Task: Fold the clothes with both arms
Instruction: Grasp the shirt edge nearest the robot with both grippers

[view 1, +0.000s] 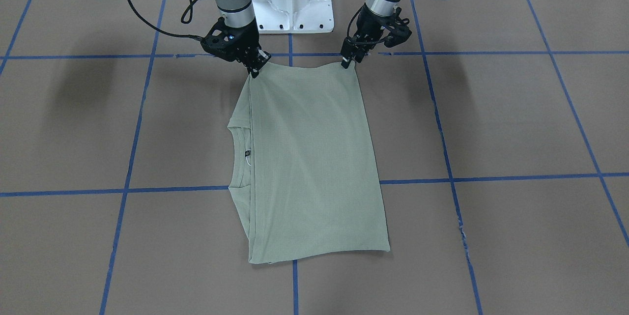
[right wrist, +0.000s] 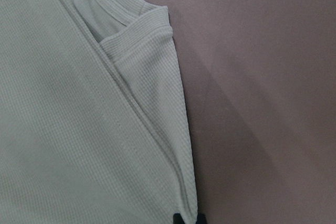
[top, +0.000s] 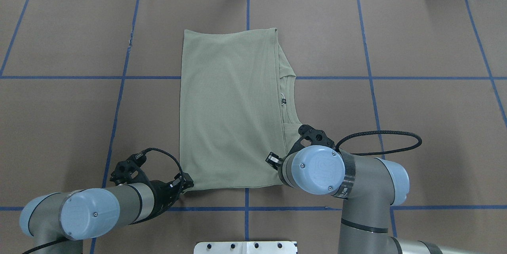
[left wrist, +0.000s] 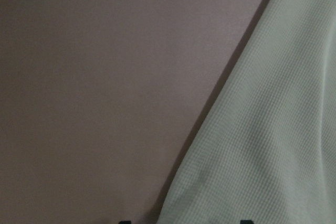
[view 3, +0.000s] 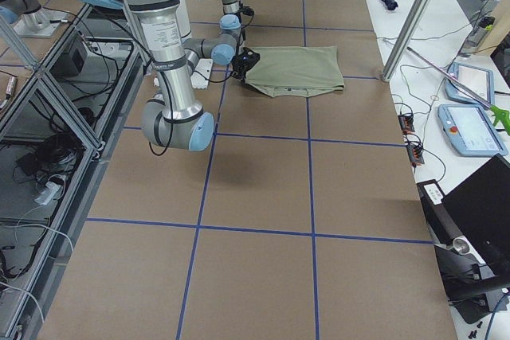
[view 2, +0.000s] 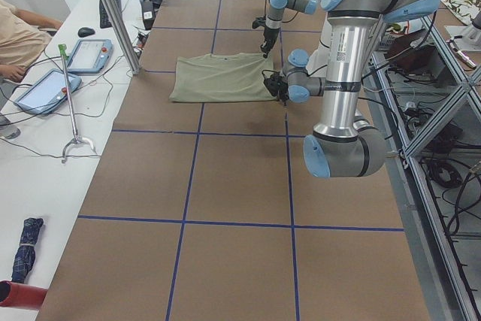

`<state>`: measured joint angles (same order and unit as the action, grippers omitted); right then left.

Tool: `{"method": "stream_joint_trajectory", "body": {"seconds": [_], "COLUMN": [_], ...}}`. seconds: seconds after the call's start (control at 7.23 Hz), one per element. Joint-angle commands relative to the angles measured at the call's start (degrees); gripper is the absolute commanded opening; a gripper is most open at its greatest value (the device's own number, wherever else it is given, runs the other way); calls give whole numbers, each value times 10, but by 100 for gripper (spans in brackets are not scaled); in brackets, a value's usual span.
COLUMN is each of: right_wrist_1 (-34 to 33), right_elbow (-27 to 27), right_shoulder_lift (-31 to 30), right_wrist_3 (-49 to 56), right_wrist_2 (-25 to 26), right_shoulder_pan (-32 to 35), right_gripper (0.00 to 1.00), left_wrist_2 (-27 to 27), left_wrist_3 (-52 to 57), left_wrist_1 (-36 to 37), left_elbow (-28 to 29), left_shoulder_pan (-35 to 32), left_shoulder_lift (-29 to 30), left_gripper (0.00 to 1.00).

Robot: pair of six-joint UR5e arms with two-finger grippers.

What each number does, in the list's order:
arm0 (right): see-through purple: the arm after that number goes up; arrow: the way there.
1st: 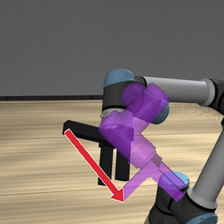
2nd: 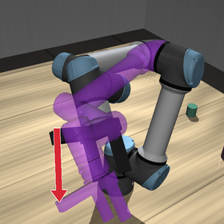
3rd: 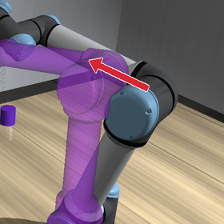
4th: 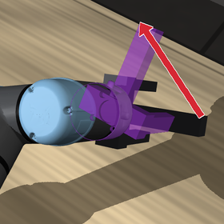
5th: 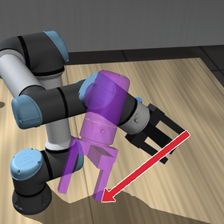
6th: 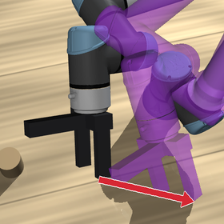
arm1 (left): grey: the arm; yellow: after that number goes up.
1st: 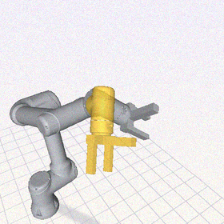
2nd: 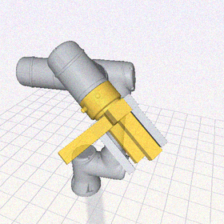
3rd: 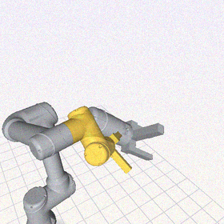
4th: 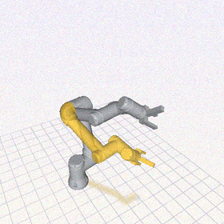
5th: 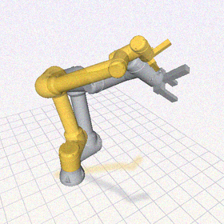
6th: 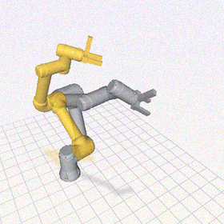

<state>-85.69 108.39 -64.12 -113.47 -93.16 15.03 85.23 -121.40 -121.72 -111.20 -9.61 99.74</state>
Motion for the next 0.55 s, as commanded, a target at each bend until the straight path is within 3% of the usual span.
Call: {"method": "stream_joint_trajectory", "body": {"seconds": [0.0, 0.41], "right_wrist_1": [0, 0], "right_elbow": [4, 10], "right_shoulder_lift": [-1, -4], "right_wrist_3": [0, 0], "right_wrist_2": [-1, -1], "right_shoulder_pan": [0, 0], "right_gripper": [0, 0], "left_wrist_2": [-19, -20], "left_wrist_3": [-12, -13], "left_wrist_1": [2, 2], "left_elbow": [0, -24], "left_shoulder_pan": [1, 0], "left_shoulder_lift": [-1, -2], "left_gripper": [1, 0]}}
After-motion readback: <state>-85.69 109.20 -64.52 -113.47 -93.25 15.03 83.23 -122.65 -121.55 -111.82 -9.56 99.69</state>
